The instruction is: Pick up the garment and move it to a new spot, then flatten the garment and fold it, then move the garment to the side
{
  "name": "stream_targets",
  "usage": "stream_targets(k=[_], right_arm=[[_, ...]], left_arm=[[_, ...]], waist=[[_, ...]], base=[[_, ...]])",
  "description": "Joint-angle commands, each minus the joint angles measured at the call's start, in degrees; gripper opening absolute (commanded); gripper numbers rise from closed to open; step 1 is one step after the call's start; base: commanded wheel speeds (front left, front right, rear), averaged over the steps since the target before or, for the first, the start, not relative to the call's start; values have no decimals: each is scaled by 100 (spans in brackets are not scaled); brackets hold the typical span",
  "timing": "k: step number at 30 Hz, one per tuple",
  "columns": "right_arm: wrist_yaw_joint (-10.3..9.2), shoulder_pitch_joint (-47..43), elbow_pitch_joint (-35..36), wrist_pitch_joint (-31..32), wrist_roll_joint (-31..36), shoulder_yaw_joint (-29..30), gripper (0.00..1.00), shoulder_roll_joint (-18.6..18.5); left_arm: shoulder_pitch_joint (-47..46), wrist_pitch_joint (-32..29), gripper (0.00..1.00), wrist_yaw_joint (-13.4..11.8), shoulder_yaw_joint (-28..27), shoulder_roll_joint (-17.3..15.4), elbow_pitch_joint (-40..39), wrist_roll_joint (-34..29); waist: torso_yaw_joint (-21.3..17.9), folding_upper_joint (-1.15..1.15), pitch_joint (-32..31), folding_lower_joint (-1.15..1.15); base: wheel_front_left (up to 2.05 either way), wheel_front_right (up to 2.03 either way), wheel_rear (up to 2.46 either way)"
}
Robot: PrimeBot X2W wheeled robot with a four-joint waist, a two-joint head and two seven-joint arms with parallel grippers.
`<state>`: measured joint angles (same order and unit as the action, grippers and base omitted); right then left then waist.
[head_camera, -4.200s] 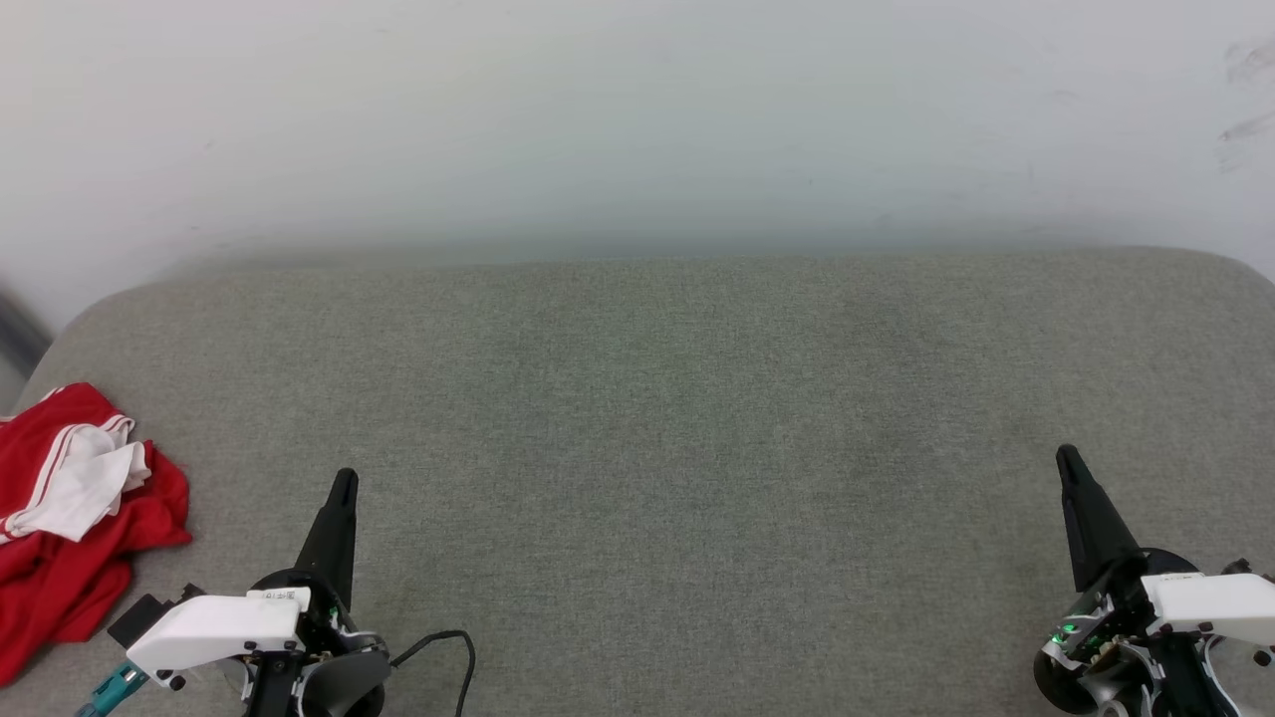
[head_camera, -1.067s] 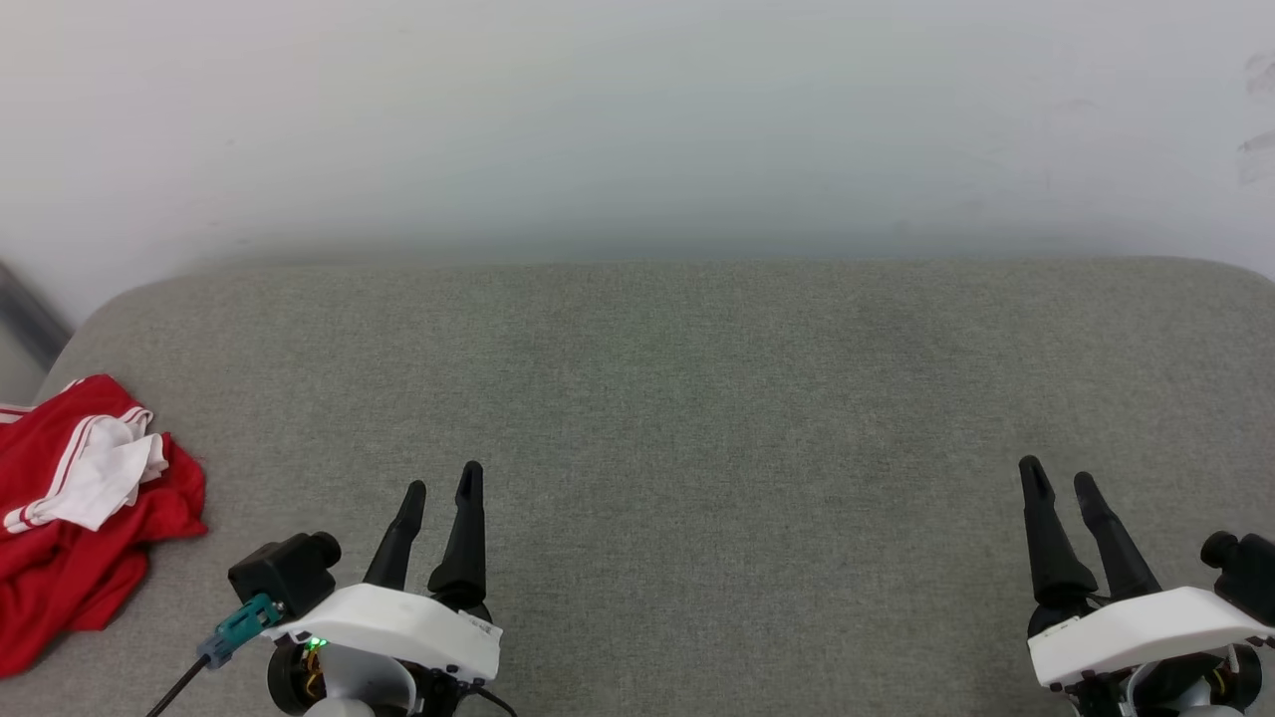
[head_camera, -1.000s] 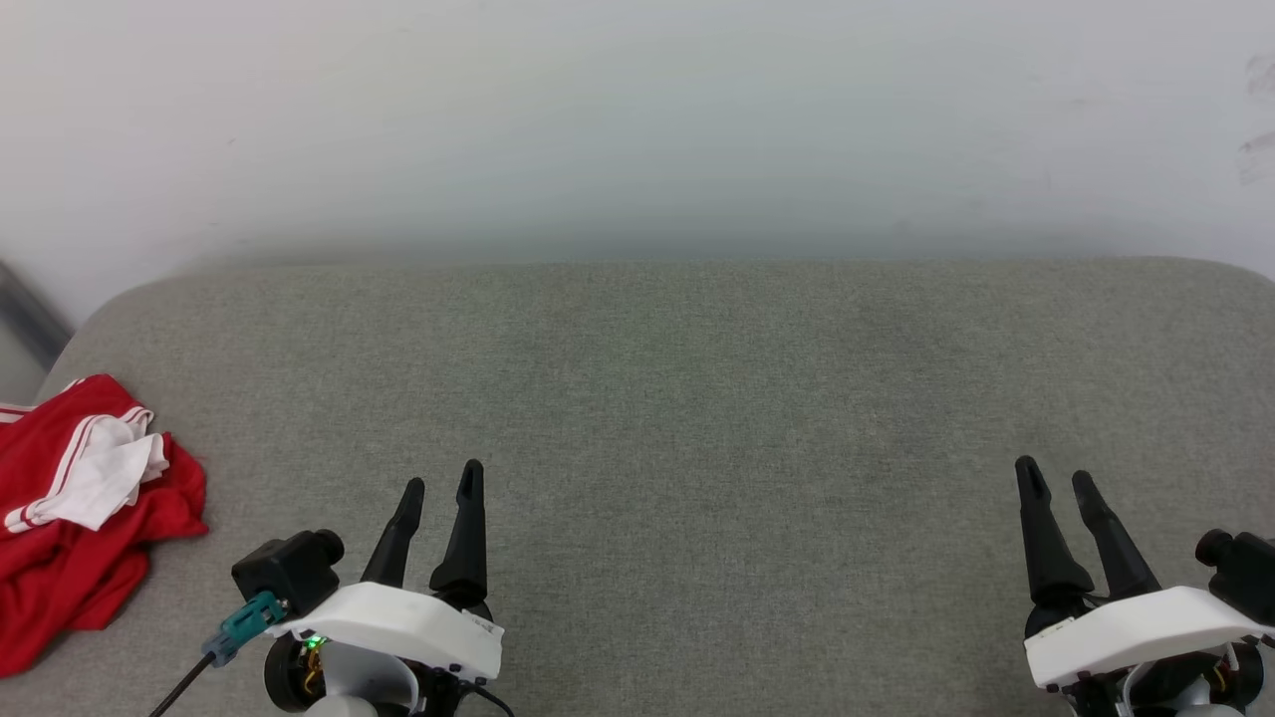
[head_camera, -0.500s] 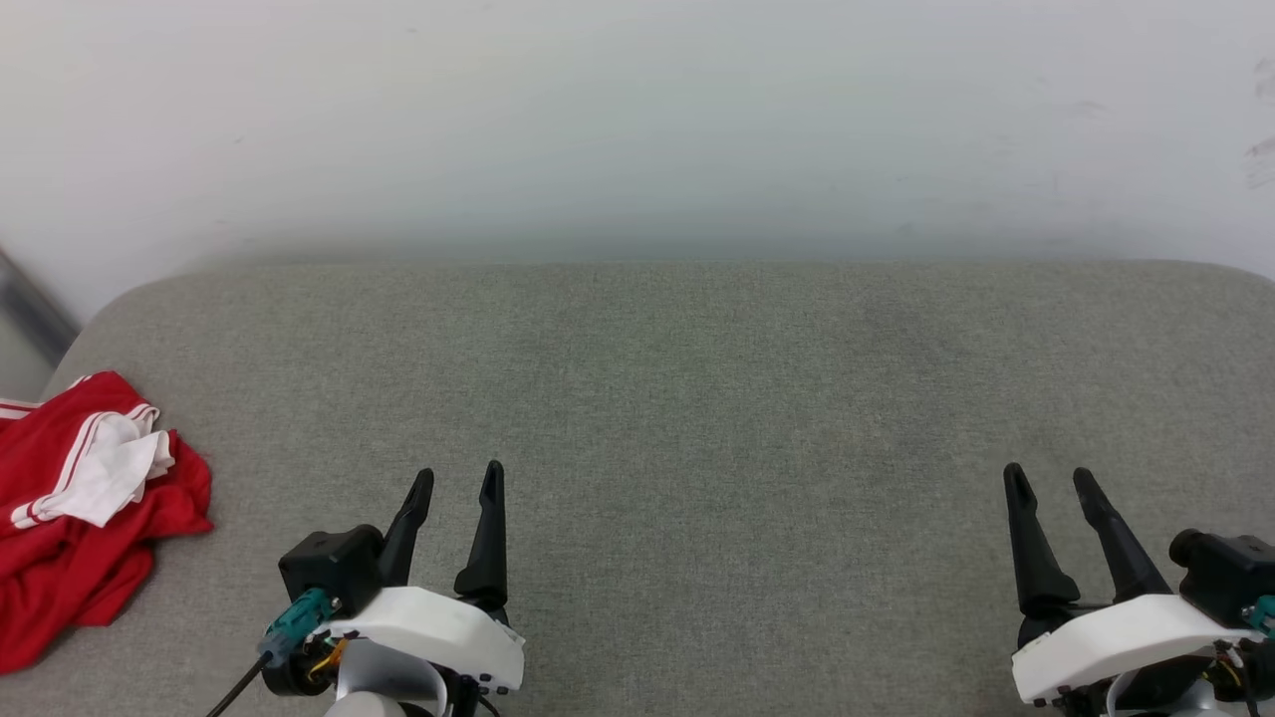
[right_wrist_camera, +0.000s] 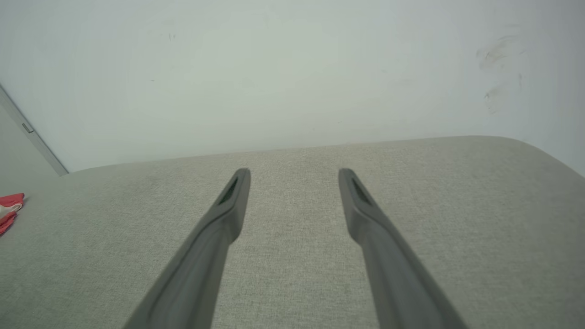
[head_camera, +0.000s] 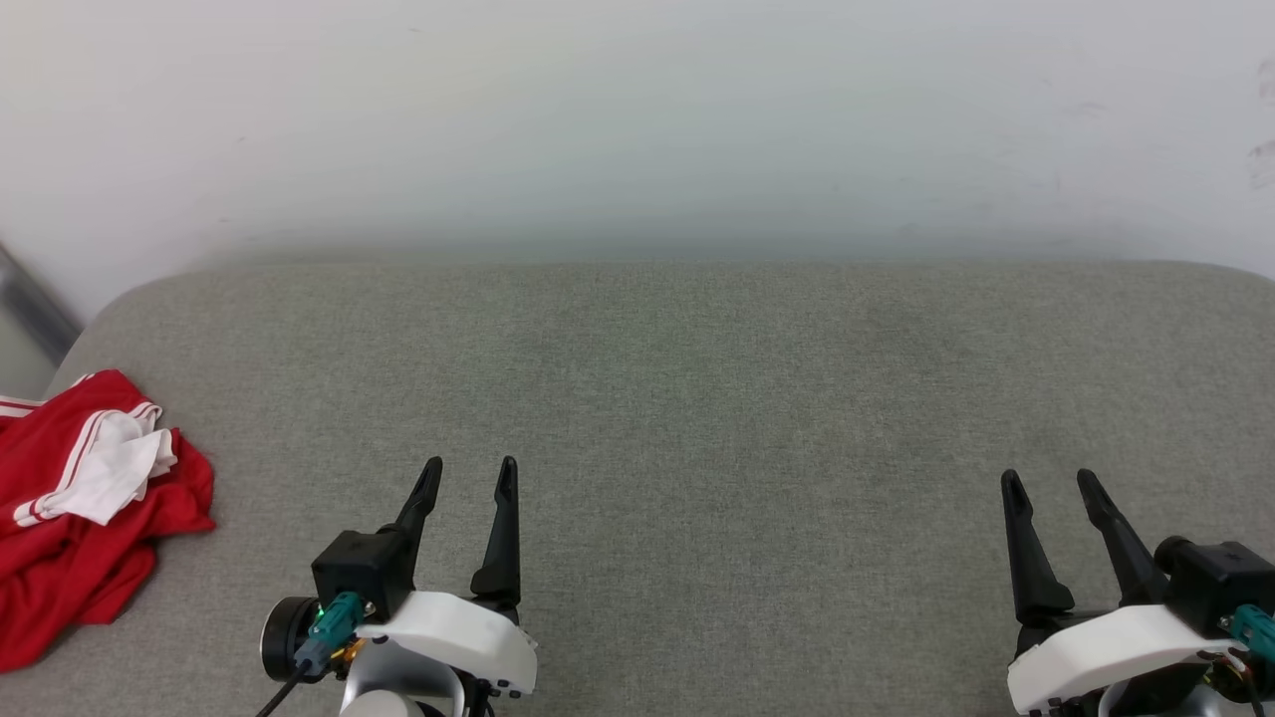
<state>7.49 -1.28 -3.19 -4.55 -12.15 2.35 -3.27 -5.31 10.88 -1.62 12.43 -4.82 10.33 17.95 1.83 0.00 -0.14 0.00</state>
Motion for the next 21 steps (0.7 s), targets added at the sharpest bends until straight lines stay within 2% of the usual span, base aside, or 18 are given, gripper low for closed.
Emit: stream_targets(k=[1, 21], right_arm=[[0, -7, 82, -55, 158, 6, 100, 24], [0, -51, -26, -250, 715, 35, 100, 43]], left_arm=[[-123, 69, 100, -43, 35, -28, -49, -172], [-116, 294, 100, -128, 156, 22, 36, -878]], waist=[[4, 0, -1, 0], [44, 0, -10, 0]], base=[[0, 0, 0], [0, 0, 0]])
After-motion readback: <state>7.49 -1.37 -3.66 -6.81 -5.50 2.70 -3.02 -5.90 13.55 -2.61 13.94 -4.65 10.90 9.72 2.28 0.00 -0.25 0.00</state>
